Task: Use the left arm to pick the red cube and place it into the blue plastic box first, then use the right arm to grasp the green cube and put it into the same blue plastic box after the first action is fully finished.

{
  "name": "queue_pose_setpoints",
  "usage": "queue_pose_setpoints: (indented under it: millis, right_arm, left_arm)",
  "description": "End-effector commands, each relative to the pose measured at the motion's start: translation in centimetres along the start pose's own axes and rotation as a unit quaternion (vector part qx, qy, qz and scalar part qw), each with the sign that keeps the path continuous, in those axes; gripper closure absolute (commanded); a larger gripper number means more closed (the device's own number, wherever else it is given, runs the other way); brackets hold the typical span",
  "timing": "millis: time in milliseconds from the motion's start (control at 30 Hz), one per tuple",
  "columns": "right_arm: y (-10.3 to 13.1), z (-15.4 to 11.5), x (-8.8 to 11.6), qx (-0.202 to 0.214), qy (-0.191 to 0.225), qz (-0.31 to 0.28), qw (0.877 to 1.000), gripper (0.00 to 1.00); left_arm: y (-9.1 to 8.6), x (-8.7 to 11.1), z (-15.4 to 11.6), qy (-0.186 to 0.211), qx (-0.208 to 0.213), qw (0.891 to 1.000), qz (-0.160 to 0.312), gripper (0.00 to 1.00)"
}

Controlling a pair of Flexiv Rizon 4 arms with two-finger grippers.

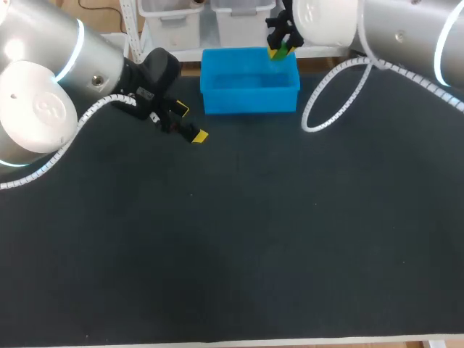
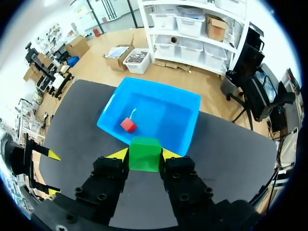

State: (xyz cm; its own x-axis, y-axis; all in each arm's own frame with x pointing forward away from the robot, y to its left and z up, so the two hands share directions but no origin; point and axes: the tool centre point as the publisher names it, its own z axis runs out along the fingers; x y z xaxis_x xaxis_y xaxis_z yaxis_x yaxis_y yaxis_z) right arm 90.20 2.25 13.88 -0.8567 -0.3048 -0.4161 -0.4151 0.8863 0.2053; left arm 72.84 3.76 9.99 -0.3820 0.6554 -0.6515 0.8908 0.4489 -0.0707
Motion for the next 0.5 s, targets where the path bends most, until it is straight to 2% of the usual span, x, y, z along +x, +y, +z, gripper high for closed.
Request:
queue_pose_setpoints:
  millis: [33,500]
  right_arm:
    - [-0.3,1.2,-2.0,-0.010,0.015,-0.006,1.000,1.00]
    - [-1.4,4.3,-3.1,-0.026,0.022,-0.020,0.999,1.00]
  left_arm:
    - [0.1,0.1,0.0,-0.003,0.001,1.000,0.001,0.00]
    - [0.1,0.1,0.0,-0.003,0.001,1.000,0.001,0.00]
